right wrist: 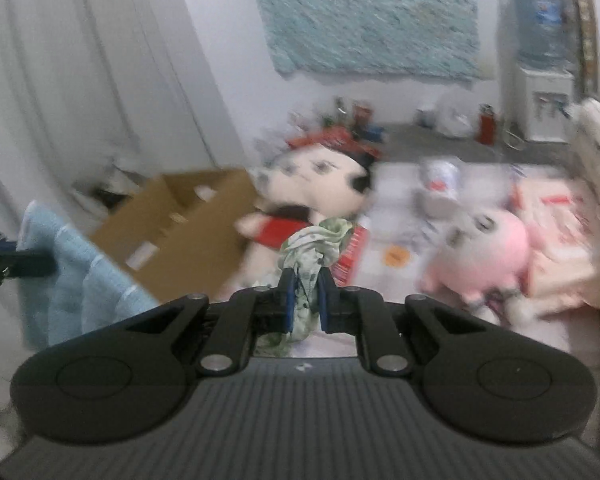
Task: Organize soft objects
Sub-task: 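Lower the towel into the cardboard box and open the left tool while the right tool carries the green cloth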
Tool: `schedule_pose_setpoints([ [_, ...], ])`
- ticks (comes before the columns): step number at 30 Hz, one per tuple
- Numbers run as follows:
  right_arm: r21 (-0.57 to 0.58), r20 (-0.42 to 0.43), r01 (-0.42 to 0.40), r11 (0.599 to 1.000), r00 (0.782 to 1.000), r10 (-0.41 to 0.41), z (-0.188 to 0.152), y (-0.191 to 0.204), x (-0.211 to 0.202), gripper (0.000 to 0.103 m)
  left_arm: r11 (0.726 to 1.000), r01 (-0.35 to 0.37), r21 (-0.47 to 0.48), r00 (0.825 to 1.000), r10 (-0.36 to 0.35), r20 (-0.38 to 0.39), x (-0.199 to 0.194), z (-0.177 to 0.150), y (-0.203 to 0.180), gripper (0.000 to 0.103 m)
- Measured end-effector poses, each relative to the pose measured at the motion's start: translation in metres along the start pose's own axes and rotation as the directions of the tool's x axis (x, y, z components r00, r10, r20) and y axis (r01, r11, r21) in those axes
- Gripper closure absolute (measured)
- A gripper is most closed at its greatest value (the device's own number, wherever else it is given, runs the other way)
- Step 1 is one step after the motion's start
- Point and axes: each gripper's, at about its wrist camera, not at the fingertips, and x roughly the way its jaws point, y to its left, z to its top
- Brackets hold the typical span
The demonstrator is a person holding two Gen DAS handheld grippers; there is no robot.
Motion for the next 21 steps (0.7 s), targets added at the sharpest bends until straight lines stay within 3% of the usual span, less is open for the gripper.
schedule_pose_setpoints([
  [4,0.046,-0.004,-0.156,0.987,0.988,0.156,0.021,0.023,0.001,0.093,0.993,-0.099,-0.071,0.994,0.102,0.031,-0.021,0.011,0.04,0.094],
  [7,0.073,-0.005,-0.268,0.961,0.963,0.269,0.035,0.041,0.008,0.093,0.975,-0.146,-0.167,0.987,0.132,-0.09,-0.004,0.001,0.088,0.094],
  [9,0.053,-0.014,-0.31,0.949,0.95,0.311,0.042,0.057,0.016,0.093,0.957,-0.191,-0.22,0.964,0.14,-0.228,0.026,-0.02,0.127,0.094],
  [12,0.037,-0.032,-0.351,0.936,0.936,0.352,0.049,0.08,0.031,0.093,0.937,-0.264,-0.231,0.898,0.152,-0.412,0.078,-0.057,0.177,0.095],
  [15,0.04,-0.061,-0.378,0.925,0.923,0.38,0.054,0.096,0.051,0.093,0.946,-0.315,-0.083,0.808,0.221,-0.546,0.125,-0.083,0.203,0.094],
  [18,0.041,-0.086,-0.392,0.919,0.915,0.394,0.056,0.108,0.066,0.093,0.952,-0.301,-0.051,0.732,0.197,-0.652,0.153,-0.104,0.232,0.094],
  [21,0.049,-0.111,-0.406,0.913,0.906,0.409,0.055,0.113,0.08,0.092,0.953,-0.304,0.005,0.676,0.219,-0.704,0.164,-0.117,0.246,0.094],
])
